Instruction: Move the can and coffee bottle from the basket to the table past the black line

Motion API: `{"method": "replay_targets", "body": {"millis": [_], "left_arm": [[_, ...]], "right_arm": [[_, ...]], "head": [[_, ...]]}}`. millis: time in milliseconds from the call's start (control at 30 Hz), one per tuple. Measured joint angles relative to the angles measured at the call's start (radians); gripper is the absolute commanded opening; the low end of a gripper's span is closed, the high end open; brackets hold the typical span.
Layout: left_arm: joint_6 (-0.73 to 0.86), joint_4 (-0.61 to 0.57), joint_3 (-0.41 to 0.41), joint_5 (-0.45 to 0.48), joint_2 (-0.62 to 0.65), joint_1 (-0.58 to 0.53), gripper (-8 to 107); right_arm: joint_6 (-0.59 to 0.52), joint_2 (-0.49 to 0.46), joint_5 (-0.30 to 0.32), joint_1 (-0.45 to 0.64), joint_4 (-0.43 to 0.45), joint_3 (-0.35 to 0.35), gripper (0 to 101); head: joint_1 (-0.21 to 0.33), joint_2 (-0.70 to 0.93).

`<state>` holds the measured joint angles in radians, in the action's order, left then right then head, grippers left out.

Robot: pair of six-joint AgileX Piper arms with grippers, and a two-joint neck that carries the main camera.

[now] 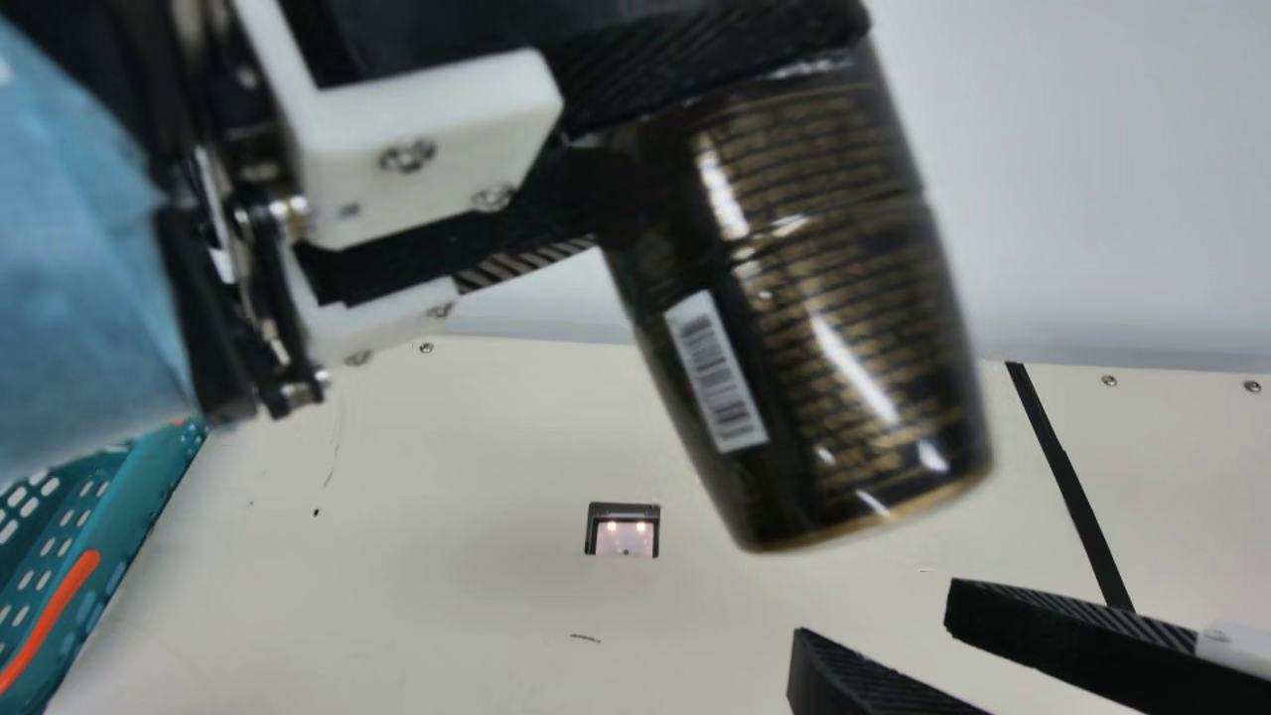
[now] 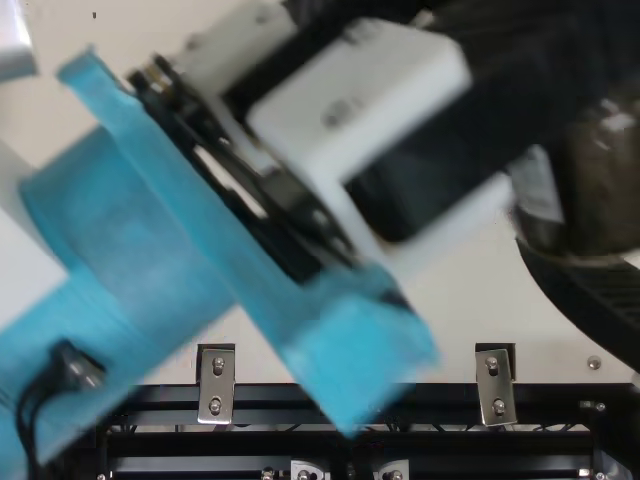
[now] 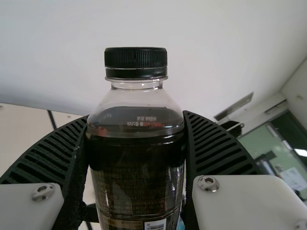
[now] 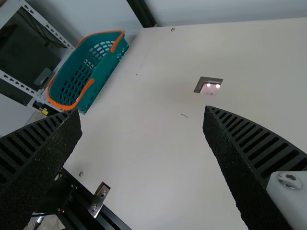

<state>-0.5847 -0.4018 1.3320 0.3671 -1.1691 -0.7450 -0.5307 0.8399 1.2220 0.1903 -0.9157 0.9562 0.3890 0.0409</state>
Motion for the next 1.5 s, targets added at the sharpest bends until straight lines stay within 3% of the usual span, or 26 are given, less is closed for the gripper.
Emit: {"method": "replay_targets", "body": {"millis": [300, 567, 1033, 1300, 1500], "left_arm": [[0.051, -0.008, -0.061, 0.031, 0.044, 0.146, 10], [0.181, -0.140, -0.123, 0.055, 0.081, 0.289, 10], [0.585, -0.516, -0.262, 0.172, 0.115, 0.592, 10], [0.805, -0.796, -0.346, 0.321, 0.105, 0.801, 10], [0.848, -1.008, -0.437, 0.465, 0.093, 0.952, 10]], "right_arm": [[0.000, 0.000, 0.000, 0.000, 0.000, 0.000, 101], [0.000, 0.000, 0.000, 0.000, 0.000, 0.000, 101], [0.000, 0.000, 0.000, 0.000, 0.000, 0.000, 101], [0.000, 0.000, 0.000, 0.000, 0.000, 0.000, 101], [0.000, 0.000, 0.000, 0.000, 0.000, 0.000, 101]], "head": [[0.000, 0.000], [0.000, 0.000], [0.000, 0.000], [-0.005, 0.000], [0.000, 0.000]]}}
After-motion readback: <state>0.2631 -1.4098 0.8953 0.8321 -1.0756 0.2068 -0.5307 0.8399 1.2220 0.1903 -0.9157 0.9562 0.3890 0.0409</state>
